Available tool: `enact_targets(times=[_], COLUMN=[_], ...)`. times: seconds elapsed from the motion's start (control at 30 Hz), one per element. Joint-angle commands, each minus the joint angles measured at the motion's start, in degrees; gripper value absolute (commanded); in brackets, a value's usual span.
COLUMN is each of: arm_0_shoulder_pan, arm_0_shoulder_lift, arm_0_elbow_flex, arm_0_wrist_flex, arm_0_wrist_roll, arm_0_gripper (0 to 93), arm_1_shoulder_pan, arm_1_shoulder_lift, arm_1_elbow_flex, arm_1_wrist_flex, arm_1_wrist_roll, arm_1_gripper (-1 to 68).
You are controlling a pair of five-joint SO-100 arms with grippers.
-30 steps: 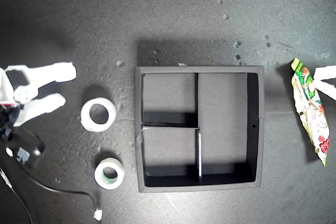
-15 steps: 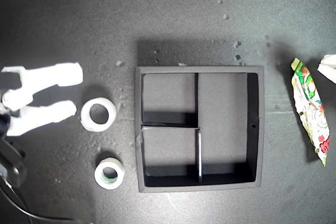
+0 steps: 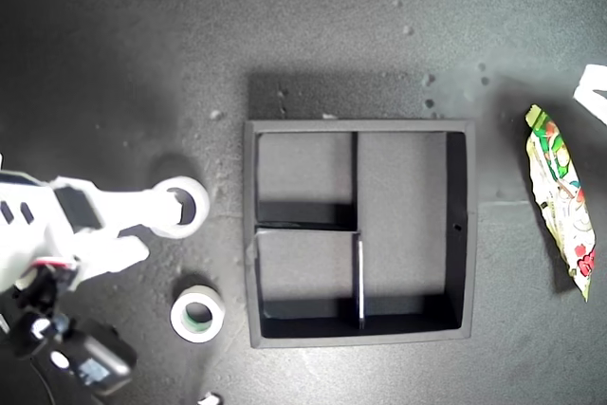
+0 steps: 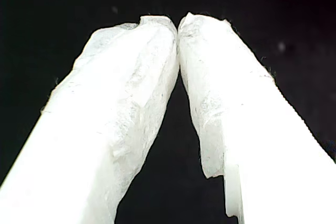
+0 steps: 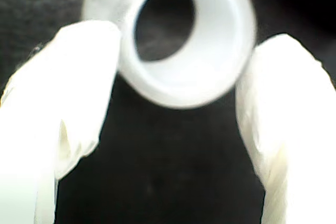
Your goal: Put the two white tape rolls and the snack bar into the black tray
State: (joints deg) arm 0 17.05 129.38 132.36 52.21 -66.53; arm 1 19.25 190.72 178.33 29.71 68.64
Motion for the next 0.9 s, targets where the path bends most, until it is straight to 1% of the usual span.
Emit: enact_targets(times=[0.0, 0.1, 0.13, 0.23, 0.43, 0.53, 0.63, 0.7, 0.77, 0.87], arm_0_shoulder_pan=[2.0, 2.4, 2.4, 2.2, 1.4, 0.2, -1.8, -2.7, -3.7, -4.7], arm_0_shoulder_lift=[-4.5, -8.2, -9.5, -14.1, -25.0, -28.6, -31.2, -32.9, -34.0, -33.3], arm_0_elbow_flex=[-3.6, -4.1, -4.5, -6.8, -11.5, -12.1, -12.0, -12.3, -12.8, -13.1], arm_0_wrist_flex=[-1.4, -3.4, -3.8, -4.0, -4.0, -4.0, -3.9, -3.9, -3.9, -3.9], arm_0_wrist_roll=[-2.0, -2.1, -2.0, -1.8, -2.8, -4.0, -4.7, -4.6, -4.3, -3.6], arm_0_gripper=[16.5, 16.5, 16.6, 16.6, 16.7, 16.5, 16.5, 15.7, 13.6, 9.1], arm_1_shoulder_pan=[-3.7, -8.1, -9.4, -13.9, -23.0, -25.5, -27.9, -29.5, -31.1, -32.3], arm_1_shoulder_lift=[1.1, 1.1, 1.1, 1.1, 0.4, 0.4, 0.1, -0.4, -4.1, -19.1], arm_1_elbow_flex=[-0.8, -2.6, -3.4, -5.7, -10.2, -12.4, -15.1, -16.8, -19.3, -27.2], arm_1_wrist_flex=[-4.0, -2.2, -1.0, 1.8, 3.1, 5.1, 5.8, 6.0, 5.8, 4.6], arm_1_wrist_roll=[-9.6, -13.9, -15.2, -18.7, -27.6, -31.5, -36.0, -39.4, -42.7, -46.3], arm_1_gripper=[10.2, 15.1, 18.0, 21.8, 24.3, 26.0, 30.0, 30.5, 32.1, 33.2])
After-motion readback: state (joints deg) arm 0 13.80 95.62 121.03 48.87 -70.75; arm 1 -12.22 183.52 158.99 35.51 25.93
